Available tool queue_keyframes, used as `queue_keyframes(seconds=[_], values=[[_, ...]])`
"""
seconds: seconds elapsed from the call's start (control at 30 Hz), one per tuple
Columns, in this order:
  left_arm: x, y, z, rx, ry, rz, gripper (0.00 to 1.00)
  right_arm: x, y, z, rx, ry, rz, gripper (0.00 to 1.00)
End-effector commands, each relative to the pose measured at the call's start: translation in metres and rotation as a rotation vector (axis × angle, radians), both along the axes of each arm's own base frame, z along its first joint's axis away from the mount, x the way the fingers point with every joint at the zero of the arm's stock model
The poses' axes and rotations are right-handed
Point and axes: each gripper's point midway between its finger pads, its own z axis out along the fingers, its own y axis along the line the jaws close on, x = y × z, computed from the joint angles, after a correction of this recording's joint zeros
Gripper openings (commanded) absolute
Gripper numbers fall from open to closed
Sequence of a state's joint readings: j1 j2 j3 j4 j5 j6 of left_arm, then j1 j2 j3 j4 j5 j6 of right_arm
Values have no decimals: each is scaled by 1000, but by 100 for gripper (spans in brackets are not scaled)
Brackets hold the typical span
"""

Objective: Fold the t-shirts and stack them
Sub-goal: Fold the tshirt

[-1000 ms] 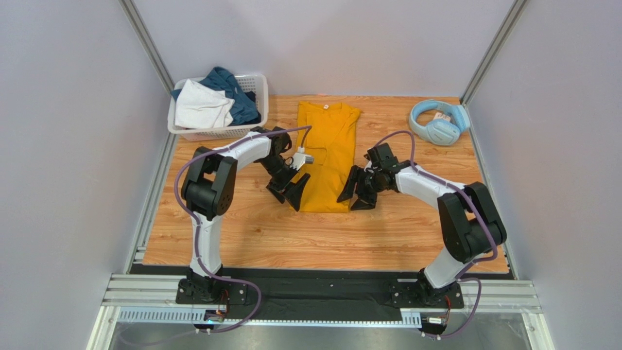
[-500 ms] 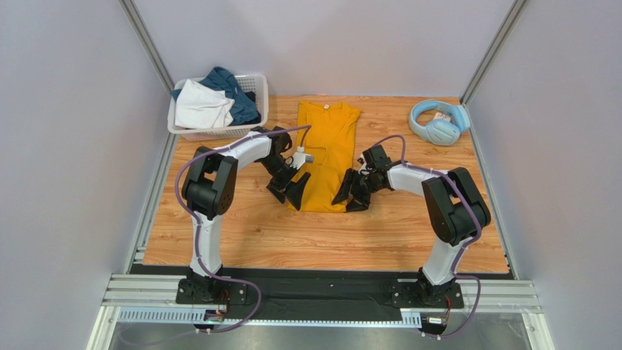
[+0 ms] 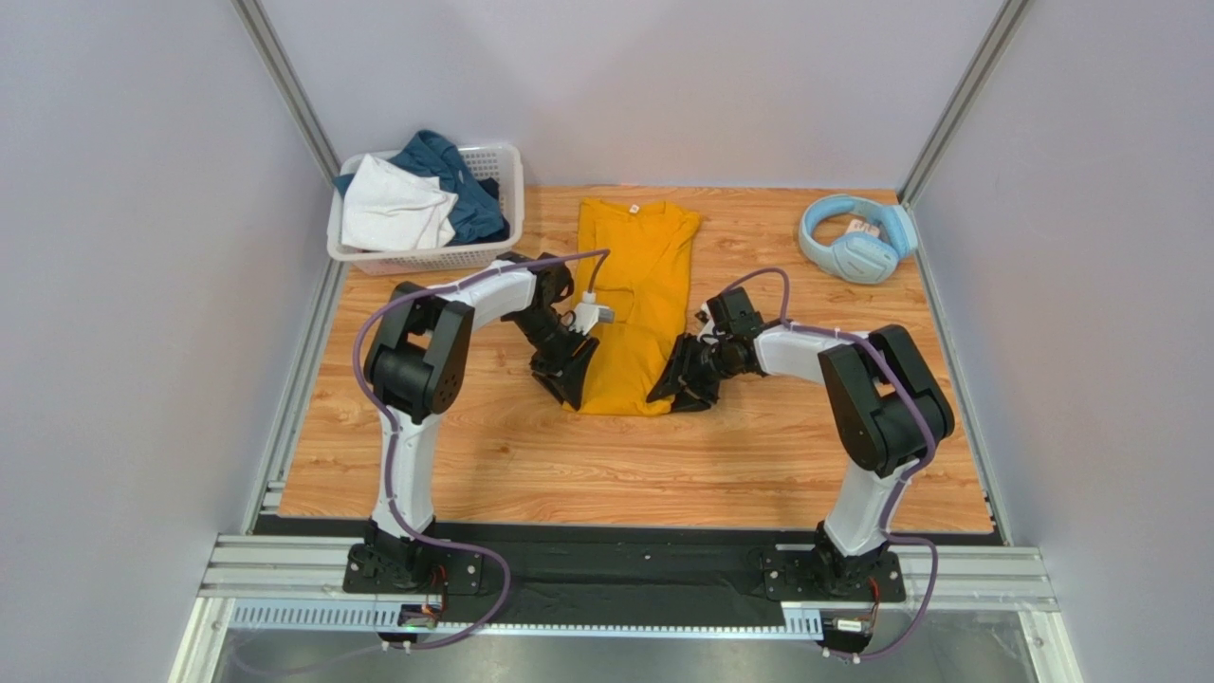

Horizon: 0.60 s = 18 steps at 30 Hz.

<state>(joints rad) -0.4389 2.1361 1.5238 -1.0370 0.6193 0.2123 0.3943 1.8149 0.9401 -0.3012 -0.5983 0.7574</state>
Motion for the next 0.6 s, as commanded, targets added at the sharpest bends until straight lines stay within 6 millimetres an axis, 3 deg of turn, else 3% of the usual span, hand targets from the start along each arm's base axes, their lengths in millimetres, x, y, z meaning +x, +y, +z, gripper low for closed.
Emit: queue_keyframes(seconds=[0.0, 0.17, 0.33, 0.37, 0.4, 0.43, 0.53, 0.57], values=[[-9, 3, -1, 2, -10, -27, 43, -8, -23, -26, -149, 6, -32, 43], [-13, 5, 1, 5, -4, -39, 29, -4, -21, -24, -145, 1, -38, 34], [-14, 6, 20, -8, -15, -52, 23, -8, -21, -15, -133, -3, -38, 13], [-14, 5, 31, -24, -38, -57, 26, -11, -22, -13, -131, -3, -35, 10], [-14, 5, 38, -30, -51, -61, 44, -14, -23, -4, -123, -15, -33, 9], [-16, 7, 44, -31, -60, -61, 55, -18, -25, -3, -126, -12, -29, 8], [-19, 7, 67, -60, -117, -60, 76, -24, -29, 10, -129, -41, -28, 8], [-21, 7, 74, -74, -132, -57, 78, -25, -30, 12, -132, -44, -31, 8]])
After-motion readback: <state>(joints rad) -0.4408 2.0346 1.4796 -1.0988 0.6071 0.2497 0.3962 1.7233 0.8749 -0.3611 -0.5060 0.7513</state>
